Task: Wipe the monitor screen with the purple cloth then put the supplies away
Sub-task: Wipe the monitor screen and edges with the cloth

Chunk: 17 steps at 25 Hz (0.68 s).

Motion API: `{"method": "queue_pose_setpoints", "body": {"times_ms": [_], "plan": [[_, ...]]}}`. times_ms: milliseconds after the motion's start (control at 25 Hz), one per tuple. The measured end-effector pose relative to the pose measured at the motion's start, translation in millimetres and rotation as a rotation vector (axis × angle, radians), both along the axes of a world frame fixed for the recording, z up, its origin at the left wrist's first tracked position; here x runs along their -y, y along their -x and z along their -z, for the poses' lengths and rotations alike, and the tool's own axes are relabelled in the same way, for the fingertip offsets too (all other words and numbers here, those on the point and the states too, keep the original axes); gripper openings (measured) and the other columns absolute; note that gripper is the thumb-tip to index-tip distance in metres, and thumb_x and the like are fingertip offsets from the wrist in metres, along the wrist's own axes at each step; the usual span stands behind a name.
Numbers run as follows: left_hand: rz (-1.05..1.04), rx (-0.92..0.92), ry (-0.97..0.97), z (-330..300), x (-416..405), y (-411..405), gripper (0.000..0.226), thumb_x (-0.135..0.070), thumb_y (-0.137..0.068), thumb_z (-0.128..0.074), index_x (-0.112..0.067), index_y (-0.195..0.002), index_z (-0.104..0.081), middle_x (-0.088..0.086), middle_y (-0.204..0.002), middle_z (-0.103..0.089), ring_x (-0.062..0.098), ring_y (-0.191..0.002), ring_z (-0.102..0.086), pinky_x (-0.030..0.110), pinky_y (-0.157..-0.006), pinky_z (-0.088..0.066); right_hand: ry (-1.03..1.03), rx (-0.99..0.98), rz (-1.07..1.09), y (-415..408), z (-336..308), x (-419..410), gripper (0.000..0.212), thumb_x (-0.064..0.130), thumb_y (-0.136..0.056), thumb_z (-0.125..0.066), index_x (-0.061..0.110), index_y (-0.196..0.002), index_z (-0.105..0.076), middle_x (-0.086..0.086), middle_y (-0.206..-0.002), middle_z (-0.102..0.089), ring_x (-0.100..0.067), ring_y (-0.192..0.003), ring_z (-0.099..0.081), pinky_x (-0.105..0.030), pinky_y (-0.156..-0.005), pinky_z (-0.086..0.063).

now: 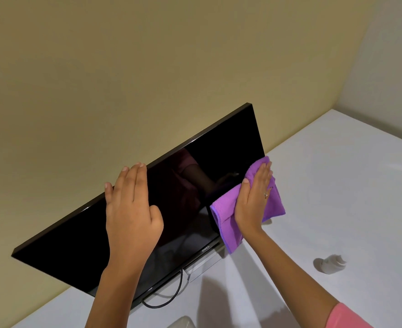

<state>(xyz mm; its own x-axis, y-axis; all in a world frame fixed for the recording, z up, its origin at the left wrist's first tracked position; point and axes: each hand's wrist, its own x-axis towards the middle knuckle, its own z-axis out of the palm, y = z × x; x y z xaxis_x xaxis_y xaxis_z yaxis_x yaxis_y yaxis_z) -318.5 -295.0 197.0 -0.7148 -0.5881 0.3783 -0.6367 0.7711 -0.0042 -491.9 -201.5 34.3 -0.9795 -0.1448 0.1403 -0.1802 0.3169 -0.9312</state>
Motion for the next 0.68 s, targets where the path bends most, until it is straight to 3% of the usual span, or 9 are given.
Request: {"method": "queue_pose_setpoints", "body": {"times_ms": [160, 320, 440, 600, 680], "plan": [[-0.009, 0.0, 0.011, 1, 0, 0, 0.075, -0.006, -0.065, -0.04, -0.001, -0.14, -0.036, 0.017, -0.143, -0.043, 0.033, -0.139, -0.031, 0.054, -0.114, -0.013, -0.015, 0.178, 0.02, -14, 32, -18, 0.056, 0.033, -0.103, -0.026, 0.027, -0.151, 0.002, 0.004, -0.161, -0.005, -0.018, -0.147, -0.004, -0.048, -0.119, -0.01], [-0.007, -0.003, 0.006, 2, 1, 0, 0.075, 0.002, -0.066, -0.05, -0.001, -0.14, -0.035, 0.018, -0.143, -0.043, 0.034, -0.138, -0.031, 0.055, -0.114, -0.014, 0.024, 0.284, 0.058, -13, 20, -13, 0.055, 0.029, -0.103, -0.026, 0.023, -0.152, -0.001, 0.001, -0.16, -0.008, -0.02, -0.147, -0.004, -0.051, -0.117, -0.016], [-0.005, -0.002, 0.013, 2, 1, -1, 0.075, 0.0, -0.066, -0.047, -0.001, -0.14, -0.035, 0.018, -0.142, -0.043, 0.035, -0.138, -0.031, 0.055, -0.113, -0.015, 0.099, 0.188, 0.04, -11, -12, 1, 0.055, 0.03, -0.103, -0.028, 0.026, -0.152, -0.003, 0.004, -0.16, -0.009, -0.019, -0.147, -0.006, -0.05, -0.117, -0.018], [-0.009, -0.006, 0.013, 3, 1, 0, 0.076, 0.002, -0.065, -0.051, -0.001, -0.14, -0.035, 0.018, -0.142, -0.044, 0.035, -0.138, -0.031, 0.055, -0.113, -0.015, 0.168, -0.037, -0.073, -8, -42, 14, 0.058, 0.036, -0.098, -0.024, 0.039, -0.149, 0.003, 0.033, -0.152, 0.004, -0.002, -0.145, 0.006, -0.038, -0.119, -0.007], [-0.008, 0.001, 0.009, 3, 1, 0, 0.081, 0.007, -0.063, -0.058, -0.001, -0.14, -0.035, 0.018, -0.142, -0.044, 0.035, -0.137, -0.032, 0.056, -0.113, -0.016, 0.164, -0.077, -0.089, -6, -39, 14, 0.058, 0.038, -0.097, -0.022, 0.039, -0.148, 0.004, 0.036, -0.15, 0.005, 0.002, -0.144, 0.006, -0.034, -0.119, -0.005]]}}
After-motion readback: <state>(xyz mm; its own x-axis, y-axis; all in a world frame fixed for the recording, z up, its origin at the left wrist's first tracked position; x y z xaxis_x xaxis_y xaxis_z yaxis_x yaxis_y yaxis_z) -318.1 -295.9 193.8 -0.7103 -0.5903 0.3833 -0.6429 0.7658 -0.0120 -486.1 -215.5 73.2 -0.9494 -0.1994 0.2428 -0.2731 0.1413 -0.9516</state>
